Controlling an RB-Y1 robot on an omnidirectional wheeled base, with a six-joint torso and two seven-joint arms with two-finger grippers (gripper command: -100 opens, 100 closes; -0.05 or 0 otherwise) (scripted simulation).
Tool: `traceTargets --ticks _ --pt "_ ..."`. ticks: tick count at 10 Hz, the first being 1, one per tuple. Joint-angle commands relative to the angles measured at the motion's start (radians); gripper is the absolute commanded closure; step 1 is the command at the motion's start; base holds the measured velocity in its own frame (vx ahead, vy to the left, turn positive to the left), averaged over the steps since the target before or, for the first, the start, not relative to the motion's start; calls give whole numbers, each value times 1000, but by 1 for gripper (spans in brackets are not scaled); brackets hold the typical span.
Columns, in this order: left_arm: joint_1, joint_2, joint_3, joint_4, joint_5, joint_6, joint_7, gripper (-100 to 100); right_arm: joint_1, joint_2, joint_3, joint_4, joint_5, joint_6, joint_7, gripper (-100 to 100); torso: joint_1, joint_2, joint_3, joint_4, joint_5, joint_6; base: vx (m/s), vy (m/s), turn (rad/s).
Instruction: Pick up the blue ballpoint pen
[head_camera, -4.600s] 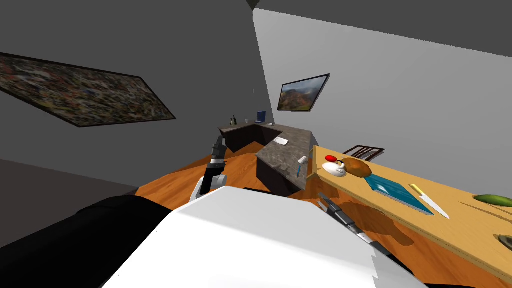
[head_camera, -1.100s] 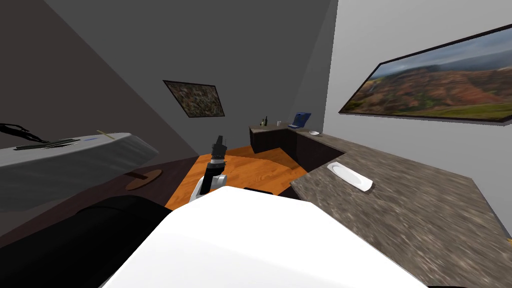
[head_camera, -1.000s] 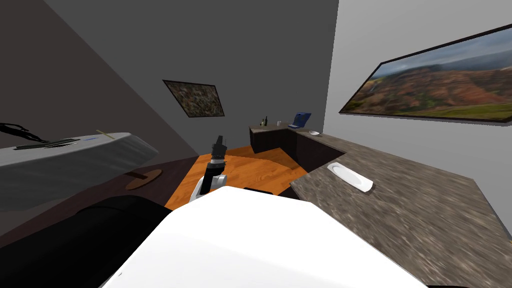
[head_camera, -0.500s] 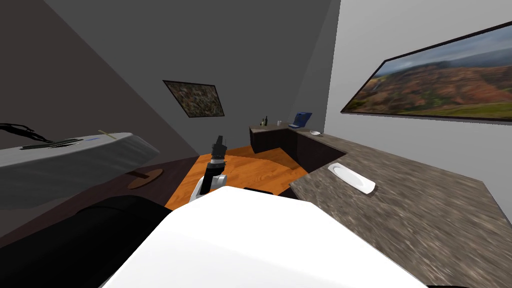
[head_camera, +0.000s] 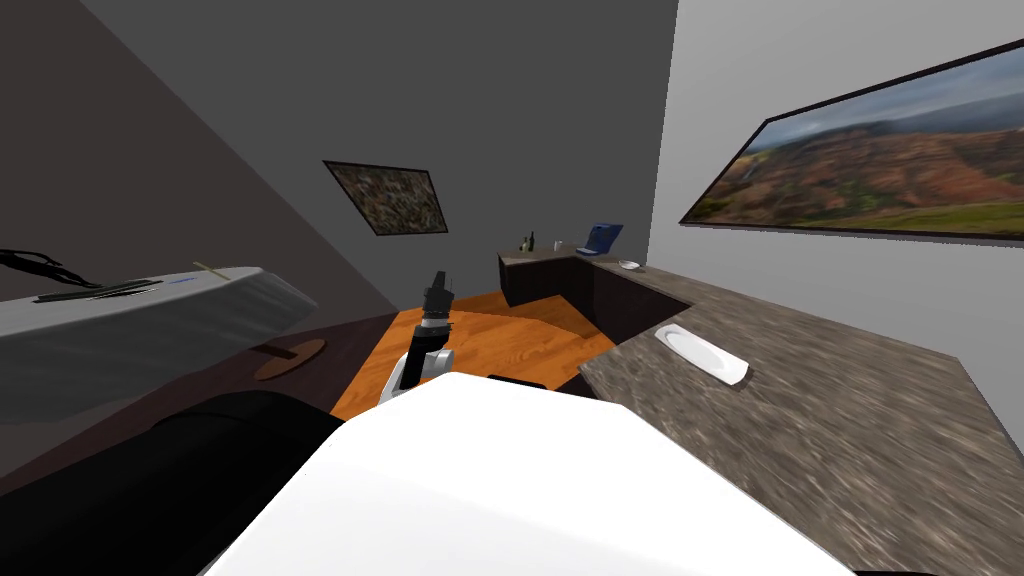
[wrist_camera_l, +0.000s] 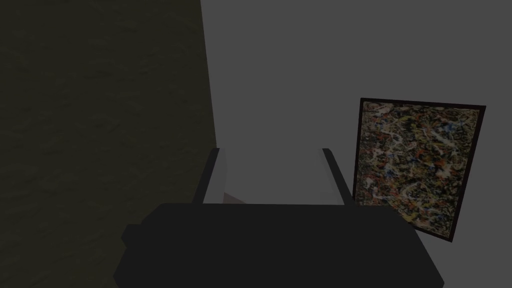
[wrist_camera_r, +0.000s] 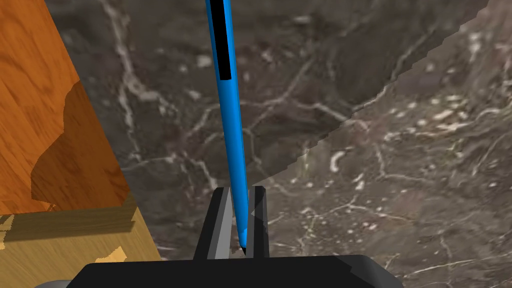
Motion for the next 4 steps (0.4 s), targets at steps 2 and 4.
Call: traceTargets --ticks 2,4 --pt "0 0 0 0 0 0 0 0 11 -52 -21 -3 2 -36 -34 100 2 1 1 0 1 0 -49 58 -50" --pt "0 0 0 0 0 0 0 0 1 -39 -13 5 4 -31 -26 0 1 1 1 0 0 0 -10 12 -3"
